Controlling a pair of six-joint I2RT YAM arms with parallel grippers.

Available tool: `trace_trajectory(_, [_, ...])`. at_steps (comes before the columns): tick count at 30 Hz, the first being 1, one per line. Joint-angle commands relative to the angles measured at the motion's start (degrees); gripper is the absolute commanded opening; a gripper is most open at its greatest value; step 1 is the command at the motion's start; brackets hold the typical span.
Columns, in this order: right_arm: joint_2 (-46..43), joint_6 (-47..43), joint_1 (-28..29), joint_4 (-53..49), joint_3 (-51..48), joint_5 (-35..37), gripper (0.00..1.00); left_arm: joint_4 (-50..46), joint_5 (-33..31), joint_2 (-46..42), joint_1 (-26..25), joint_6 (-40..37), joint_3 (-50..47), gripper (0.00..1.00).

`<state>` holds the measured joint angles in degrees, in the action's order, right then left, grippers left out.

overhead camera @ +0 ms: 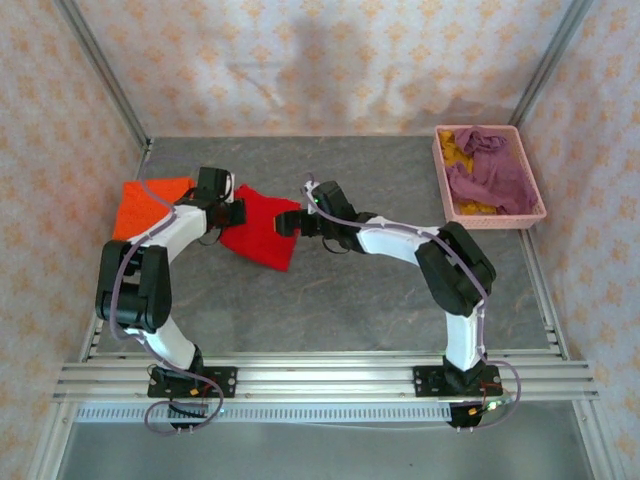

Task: Fold and stack the t-shirts

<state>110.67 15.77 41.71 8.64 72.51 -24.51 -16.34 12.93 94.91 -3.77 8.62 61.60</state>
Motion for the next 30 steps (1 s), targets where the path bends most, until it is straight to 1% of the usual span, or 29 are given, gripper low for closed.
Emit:
trace_trajectory(1, [-1.91,-4.34,1.23,5.36,0.52,-3.21,0.99,-1.55,-4.07,-4.07,-0.36,-3.48,-0.33,0.00])
trace_trajectory(6, [-1.37,-5.05,2.22,8.04,0.54,-4.63,0.99,-1.54,-6.95,-7.29,-0.36,-5.10,-1.68,0.00])
trace_trajectory(14, [-2.23,-7.69,3.00,8.77,0.46,-6.65,0.99,-2.20,-10.95,-10.24,-0.27,-8.28,-3.15,0.00])
trace_trajectory(20, [-3.05,-10.06,3.96,14.14,-1.42,-8.99,1.00,-3.00,-15.14,-13.45,1.07,-11.56,-3.06,0.00])
trace_trajectory(23, [-3.92,-12.21,4.77,15.59,-2.17,-8.71,1.00,-3.04,-15.63,-14.32,2.06,-13.72,-2.69,0.00])
trace_trajectory(30, [-3.09,-12.36,4.78,16.23,-1.11,-9.27,1.00,-6.00,-16.01,-15.08,5.12,-15.60,0.02,0.00])
